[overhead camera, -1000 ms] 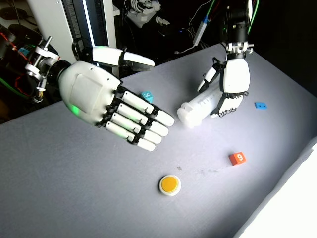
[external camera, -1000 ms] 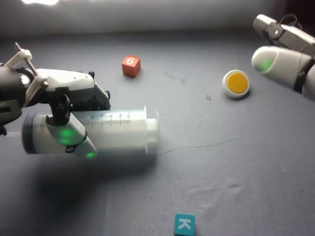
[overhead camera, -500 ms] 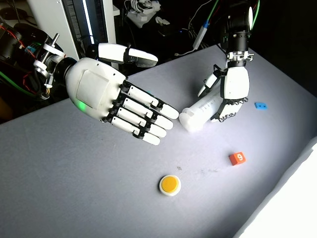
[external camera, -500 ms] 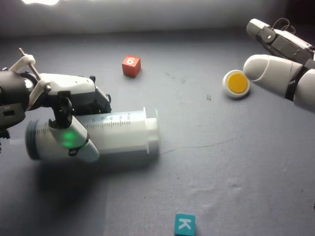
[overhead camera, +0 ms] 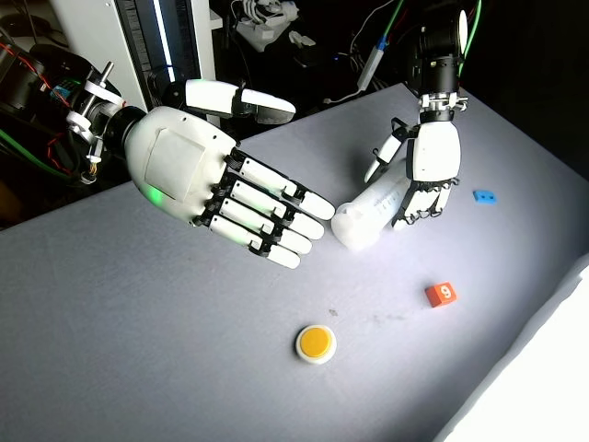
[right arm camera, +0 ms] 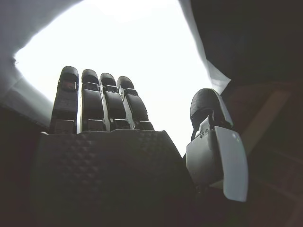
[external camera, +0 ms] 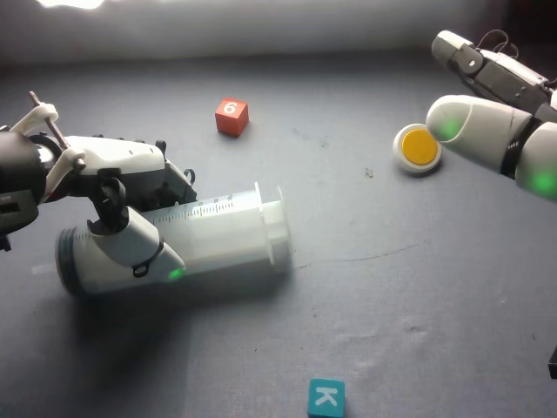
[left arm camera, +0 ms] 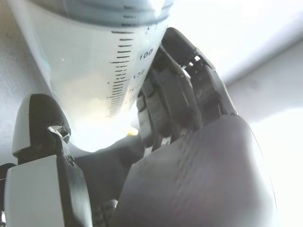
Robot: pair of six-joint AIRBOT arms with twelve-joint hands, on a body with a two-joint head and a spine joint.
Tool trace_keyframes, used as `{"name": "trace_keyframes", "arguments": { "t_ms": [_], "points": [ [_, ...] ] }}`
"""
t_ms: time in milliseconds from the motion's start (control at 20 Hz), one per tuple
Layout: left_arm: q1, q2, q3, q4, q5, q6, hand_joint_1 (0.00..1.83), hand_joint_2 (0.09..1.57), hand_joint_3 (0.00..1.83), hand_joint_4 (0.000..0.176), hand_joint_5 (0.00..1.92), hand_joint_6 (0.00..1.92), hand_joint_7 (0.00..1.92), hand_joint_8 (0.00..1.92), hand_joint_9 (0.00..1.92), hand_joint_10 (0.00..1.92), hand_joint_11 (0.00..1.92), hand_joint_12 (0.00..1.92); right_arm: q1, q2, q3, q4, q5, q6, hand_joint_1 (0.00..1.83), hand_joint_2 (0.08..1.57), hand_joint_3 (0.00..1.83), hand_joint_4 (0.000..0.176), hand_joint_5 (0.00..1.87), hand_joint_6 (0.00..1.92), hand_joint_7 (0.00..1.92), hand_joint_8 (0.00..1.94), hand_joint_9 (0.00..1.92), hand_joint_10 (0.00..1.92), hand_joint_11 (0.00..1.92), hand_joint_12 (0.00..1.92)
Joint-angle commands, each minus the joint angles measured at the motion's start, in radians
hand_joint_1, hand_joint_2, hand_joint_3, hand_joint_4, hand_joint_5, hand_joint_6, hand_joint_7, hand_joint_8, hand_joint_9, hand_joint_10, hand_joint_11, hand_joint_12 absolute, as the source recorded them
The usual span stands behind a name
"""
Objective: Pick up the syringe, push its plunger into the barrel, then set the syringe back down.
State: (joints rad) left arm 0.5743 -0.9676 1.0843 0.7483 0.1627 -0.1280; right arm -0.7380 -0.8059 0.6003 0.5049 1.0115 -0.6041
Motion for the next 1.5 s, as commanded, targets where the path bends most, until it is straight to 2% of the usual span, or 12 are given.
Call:
{"name": "trace_keyframes", "arguments": {
  "t_ms": [0,350,450,600,800,850,900,1100,1200,1250,1350,1450],
  "points": [
    [-0.015,0.008,-0.002,0.009,-0.051,0.000,0.90,1.21,0.00,0.000,0.49,0.05,0.63,0.02,0.51,0.42,0.19,1.31,0.015,0.004,-0.003,-0.040,0.113,0.002,0.00,1.19,0.00,0.000,0.00,0.00,0.00,0.00,0.00,0.00,0.00,0.00],
    [-0.024,0.020,-0.009,0.009,-0.048,0.000,0.76,1.25,0.01,0.000,0.40,0.00,0.55,0.00,0.45,0.39,0.13,1.34,0.015,0.004,-0.003,-0.040,0.112,0.002,0.00,1.19,0.00,0.000,0.00,0.00,0.00,0.00,0.00,0.00,0.00,0.00],
    [-0.024,0.022,-0.009,0.009,-0.047,0.000,0.75,1.24,0.00,0.000,0.39,0.00,0.56,0.00,0.46,0.38,0.14,1.31,0.015,0.004,-0.003,-0.040,0.112,0.002,0.00,1.19,0.00,0.000,0.00,0.00,0.00,0.00,0.00,0.00,0.00,0.00],
    [-0.025,0.024,-0.010,0.009,-0.047,0.000,0.69,1.22,0.00,0.000,0.29,0.00,0.47,0.00,0.40,0.34,0.09,1.30,0.016,0.004,-0.003,-0.040,0.112,0.002,0.00,1.19,0.00,0.000,0.00,0.00,0.00,0.00,0.00,0.00,0.00,0.00],
    [-0.032,0.032,-0.014,0.009,-0.047,0.000,0.63,1.19,0.00,0.000,0.28,0.00,0.46,0.00,0.41,0.30,0.08,1.28,0.015,0.004,-0.003,-0.040,0.113,0.002,0.00,1.19,0.00,0.000,0.00,0.00,0.00,0.00,0.00,0.00,0.00,0.00],
    [-0.038,0.036,-0.017,0.009,-0.047,0.000,0.64,1.15,0.00,0.000,0.22,0.00,0.38,0.00,0.37,0.16,0.00,1.25,0.015,0.004,-0.002,-0.040,0.113,0.002,0.00,1.19,0.00,0.000,0.00,0.00,0.00,0.00,0.00,0.00,0.00,0.00],
    [-0.042,0.040,-0.019,0.009,-0.047,0.000,0.66,1.13,0.00,0.000,0.22,0.00,0.37,0.00,0.39,0.11,0.00,1.24,0.015,0.004,-0.003,-0.040,0.113,0.002,0.00,1.19,0.00,0.000,0.00,0.00,0.00,0.00,0.00,0.00,0.00,0.00],
    [-0.072,0.068,-0.038,0.009,-0.058,0.000,0.60,1.13,0.00,0.000,0.20,0.01,0.35,0.00,0.39,0.08,0.00,1.21,0.016,0.003,-0.003,-0.040,0.112,0.001,0.00,1.19,0.00,0.000,0.00,0.00,0.00,0.00,0.00,0.00,0.00,0.00],
    [-0.102,0.102,-0.057,0.027,-0.089,0.000,0.64,1.12,0.00,0.000,0.21,0.01,0.36,0.01,0.41,0.08,0.00,1.22,0.016,0.003,-0.003,-0.040,0.113,0.000,0.00,1.19,0.00,0.000,0.00,0.00,0.00,0.00,0.00,0.00,0.00,0.00],
    [-0.113,0.118,-0.059,0.064,-0.123,0.000,0.63,1.11,0.00,0.000,0.21,0.01,0.37,0.01,0.42,0.08,0.00,1.23,0.016,0.003,-0.003,-0.040,0.113,0.000,0.00,1.19,0.00,0.000,0.00,0.00,0.00,0.00,0.00,0.00,0.00,0.00],
    [-0.127,0.155,-0.055,0.140,-0.231,0.000,0.60,1.12,0.00,0.000,0.21,0.01,0.36,0.01,0.42,0.07,0.00,1.23,0.016,0.002,-0.003,-0.040,0.113,-0.001,0.00,1.19,0.00,0.000,0.00,0.00,0.00,0.00,0.00,0.00,0.00,0.00],
    [-0.138,0.198,-0.048,0.180,-0.348,0.000,0.56,1.14,0.00,0.000,0.20,0.00,0.35,0.00,0.39,0.06,0.00,1.20,0.017,0.002,-0.003,-0.040,0.113,-0.001,0.00,1.18,0.00,0.000,0.00,0.00,0.00,0.00,0.00,0.00,0.00,0.00]
  ]
}}
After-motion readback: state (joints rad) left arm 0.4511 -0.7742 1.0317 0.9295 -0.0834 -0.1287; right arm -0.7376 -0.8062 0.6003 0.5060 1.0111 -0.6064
